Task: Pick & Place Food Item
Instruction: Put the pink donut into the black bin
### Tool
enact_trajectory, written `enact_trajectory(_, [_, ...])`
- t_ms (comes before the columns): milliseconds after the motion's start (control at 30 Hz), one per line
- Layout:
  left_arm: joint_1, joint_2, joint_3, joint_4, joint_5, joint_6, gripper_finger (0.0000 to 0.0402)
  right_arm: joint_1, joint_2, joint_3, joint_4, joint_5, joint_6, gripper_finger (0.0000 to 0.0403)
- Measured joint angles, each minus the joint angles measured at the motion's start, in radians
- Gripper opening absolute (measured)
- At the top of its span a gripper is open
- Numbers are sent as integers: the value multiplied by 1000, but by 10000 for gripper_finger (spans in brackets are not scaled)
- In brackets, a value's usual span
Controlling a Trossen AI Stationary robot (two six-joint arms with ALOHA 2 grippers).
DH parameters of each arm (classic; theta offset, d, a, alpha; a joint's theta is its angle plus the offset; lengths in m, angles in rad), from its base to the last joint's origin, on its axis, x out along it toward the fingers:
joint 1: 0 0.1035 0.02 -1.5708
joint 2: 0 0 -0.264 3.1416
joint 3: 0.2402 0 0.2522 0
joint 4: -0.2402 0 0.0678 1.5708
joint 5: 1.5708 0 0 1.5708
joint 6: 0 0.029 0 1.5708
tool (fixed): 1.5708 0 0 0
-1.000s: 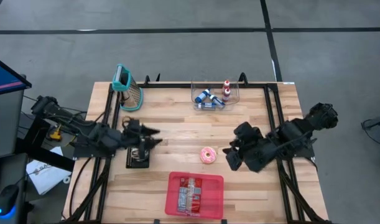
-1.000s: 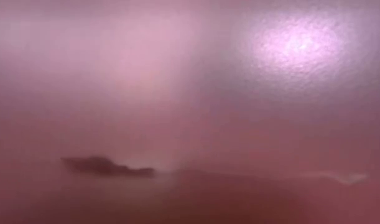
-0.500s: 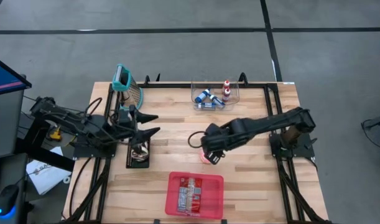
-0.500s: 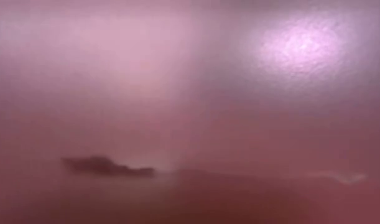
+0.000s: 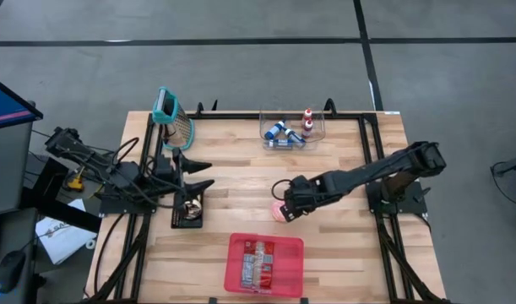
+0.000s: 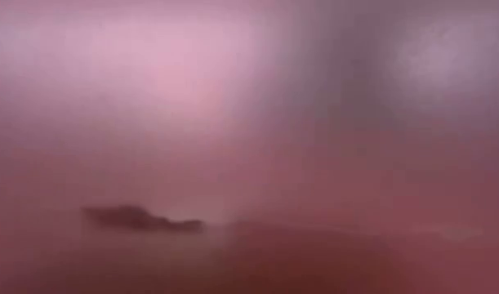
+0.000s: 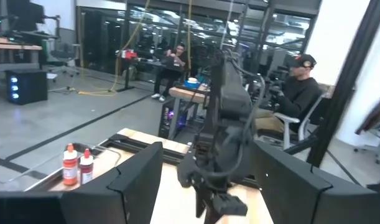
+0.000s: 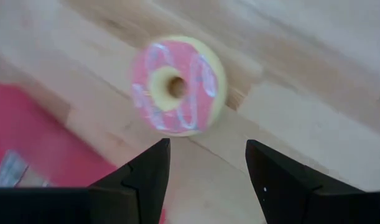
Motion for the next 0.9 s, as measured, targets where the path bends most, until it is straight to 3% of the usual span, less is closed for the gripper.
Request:
enact_trajectory(300, [0, 3, 0, -9, -63, -3, 237, 2, -4, -214, 337, -34, 212, 202])
enact_trajectory(633, [0, 7, 0, -8, -63, -22, 236, -11, -4, -283, 423, -18, 258, 202])
enact_trajectory(900, [0, 7, 0, -8, -63, -44, 236, 46, -39, -285, 369, 9, 301, 201])
